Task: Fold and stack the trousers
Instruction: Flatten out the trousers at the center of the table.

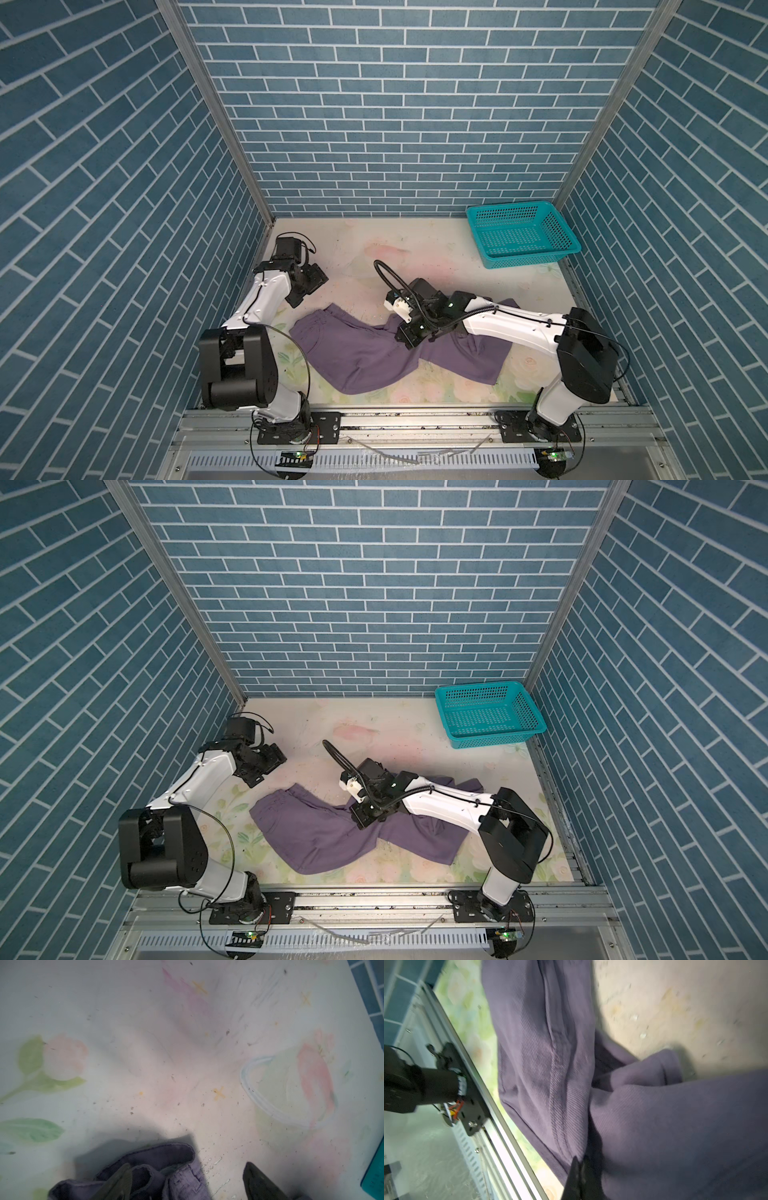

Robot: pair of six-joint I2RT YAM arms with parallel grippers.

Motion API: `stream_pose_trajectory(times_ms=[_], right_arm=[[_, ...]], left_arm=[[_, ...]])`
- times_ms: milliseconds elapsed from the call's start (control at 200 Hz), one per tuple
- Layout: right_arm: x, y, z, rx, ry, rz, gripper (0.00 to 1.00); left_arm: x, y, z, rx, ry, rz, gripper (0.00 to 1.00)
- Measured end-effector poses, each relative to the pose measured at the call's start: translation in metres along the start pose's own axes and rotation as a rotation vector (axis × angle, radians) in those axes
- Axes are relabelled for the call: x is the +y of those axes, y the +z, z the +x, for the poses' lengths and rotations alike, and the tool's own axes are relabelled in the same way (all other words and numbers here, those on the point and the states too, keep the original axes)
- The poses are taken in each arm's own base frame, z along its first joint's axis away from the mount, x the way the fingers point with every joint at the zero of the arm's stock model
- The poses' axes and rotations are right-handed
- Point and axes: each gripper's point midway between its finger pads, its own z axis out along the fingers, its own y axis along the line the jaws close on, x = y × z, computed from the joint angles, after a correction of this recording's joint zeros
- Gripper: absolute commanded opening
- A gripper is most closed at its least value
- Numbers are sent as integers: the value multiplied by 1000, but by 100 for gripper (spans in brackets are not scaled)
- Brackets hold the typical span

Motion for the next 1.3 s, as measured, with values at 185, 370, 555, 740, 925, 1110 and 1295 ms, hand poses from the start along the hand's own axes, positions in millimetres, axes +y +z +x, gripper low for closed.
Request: stream_pose_trajectory(times_ms=[185, 370, 555, 740, 925, 1110, 1295], right_arm=[[-17, -32, -37, -149, 40, 0, 11], [-40, -41, -56, -232, 113, 26, 33], [-46, -42, -62, -253, 133, 33, 60], [-54, -28, -55, -215, 152, 47, 63], [-60, -22, -52, -198, 161, 65, 63], [-64, -20, -61, -211, 157, 85, 69], [-69, -12, -59, -198, 158, 98, 71]], left_arm=[[11, 25, 45, 100, 49, -43, 85], [42, 40, 83, 190, 47, -112, 85], [38, 40, 103, 212, 74, -87, 15], [23, 32, 101, 223, 83, -50, 0], [-40, -36, 41, 51, 146, 95, 0], [-81, -154, -16, -281, 227, 236, 0], [-16, -193, -13, -466, 165, 50, 3]])
